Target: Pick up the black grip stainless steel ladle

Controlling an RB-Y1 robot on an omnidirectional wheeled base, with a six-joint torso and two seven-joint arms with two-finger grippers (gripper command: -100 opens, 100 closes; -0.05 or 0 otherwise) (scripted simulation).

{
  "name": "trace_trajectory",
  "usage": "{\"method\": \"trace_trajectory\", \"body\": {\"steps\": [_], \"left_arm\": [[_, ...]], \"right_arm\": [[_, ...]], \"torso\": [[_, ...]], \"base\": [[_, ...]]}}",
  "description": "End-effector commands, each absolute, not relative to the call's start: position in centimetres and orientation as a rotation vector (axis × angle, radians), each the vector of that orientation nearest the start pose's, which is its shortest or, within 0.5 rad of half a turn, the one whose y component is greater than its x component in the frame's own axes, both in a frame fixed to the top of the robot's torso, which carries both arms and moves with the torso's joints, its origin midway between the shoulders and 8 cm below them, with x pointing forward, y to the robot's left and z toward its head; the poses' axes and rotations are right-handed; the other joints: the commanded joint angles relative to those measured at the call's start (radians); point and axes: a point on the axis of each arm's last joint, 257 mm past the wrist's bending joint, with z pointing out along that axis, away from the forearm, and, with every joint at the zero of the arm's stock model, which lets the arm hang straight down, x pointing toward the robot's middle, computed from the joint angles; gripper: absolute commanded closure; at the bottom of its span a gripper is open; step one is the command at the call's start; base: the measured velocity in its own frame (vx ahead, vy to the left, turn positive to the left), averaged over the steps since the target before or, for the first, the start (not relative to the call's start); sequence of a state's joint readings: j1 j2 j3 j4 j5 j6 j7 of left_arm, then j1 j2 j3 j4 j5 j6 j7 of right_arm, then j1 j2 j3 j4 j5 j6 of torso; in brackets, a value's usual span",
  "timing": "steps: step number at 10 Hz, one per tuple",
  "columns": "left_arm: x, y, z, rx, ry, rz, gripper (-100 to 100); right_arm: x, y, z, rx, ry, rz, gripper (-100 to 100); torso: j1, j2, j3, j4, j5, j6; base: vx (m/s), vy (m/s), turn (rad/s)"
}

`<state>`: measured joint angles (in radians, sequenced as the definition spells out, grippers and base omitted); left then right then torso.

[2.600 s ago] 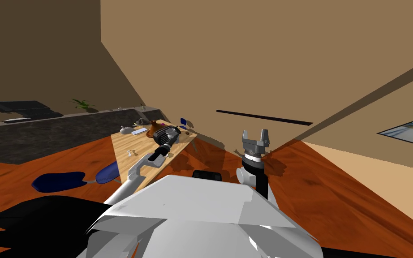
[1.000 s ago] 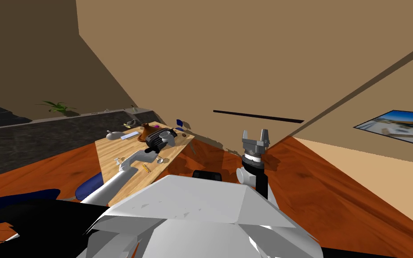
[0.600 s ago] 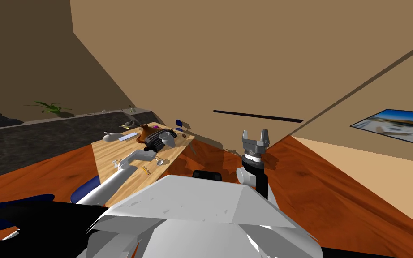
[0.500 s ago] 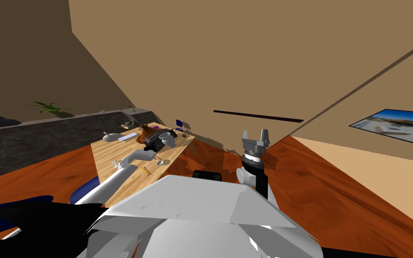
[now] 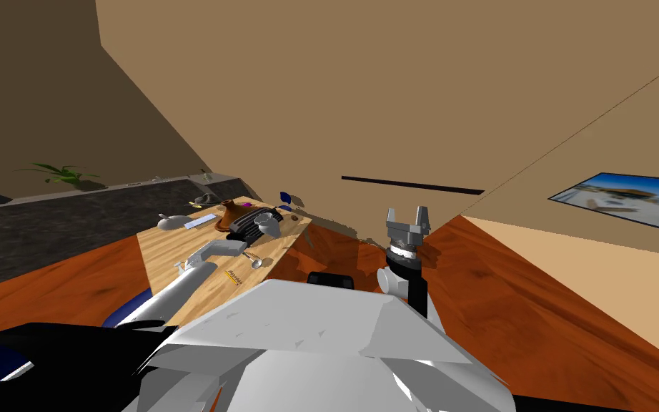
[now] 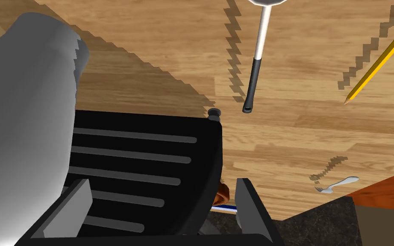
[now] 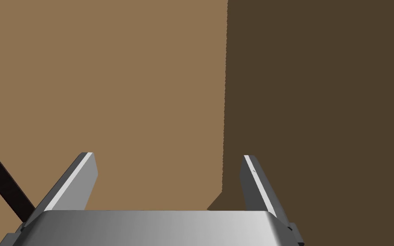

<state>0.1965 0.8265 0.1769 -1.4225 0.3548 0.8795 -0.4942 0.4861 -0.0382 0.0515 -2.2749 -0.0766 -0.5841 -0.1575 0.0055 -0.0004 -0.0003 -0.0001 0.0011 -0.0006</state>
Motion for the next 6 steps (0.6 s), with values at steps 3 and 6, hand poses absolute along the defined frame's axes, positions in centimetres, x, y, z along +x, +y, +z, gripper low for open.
{"method": "trace_trajectory", "body": {"steps": [3,6], "left_arm": [[29.4,66.0,-37.5,-1.44,2.11,0.334,-100],[26.9,65.6,-39.7,-1.548,2.171,0.348,-100]], "right_arm": [[33.2,-26.5,4.1,0.669,0.492,1.575,0],[33.2,-26.5,4.1,0.669,0.492,1.575,0]], "torso": [[0.0,0.0,0.0,0.0,0.0,0.0],[0.002,-0.001,0.0,0.0,0.001,0.0]], "base": [[0.012,0.07,-0.033],[0.02,0.102,-0.049]]}}
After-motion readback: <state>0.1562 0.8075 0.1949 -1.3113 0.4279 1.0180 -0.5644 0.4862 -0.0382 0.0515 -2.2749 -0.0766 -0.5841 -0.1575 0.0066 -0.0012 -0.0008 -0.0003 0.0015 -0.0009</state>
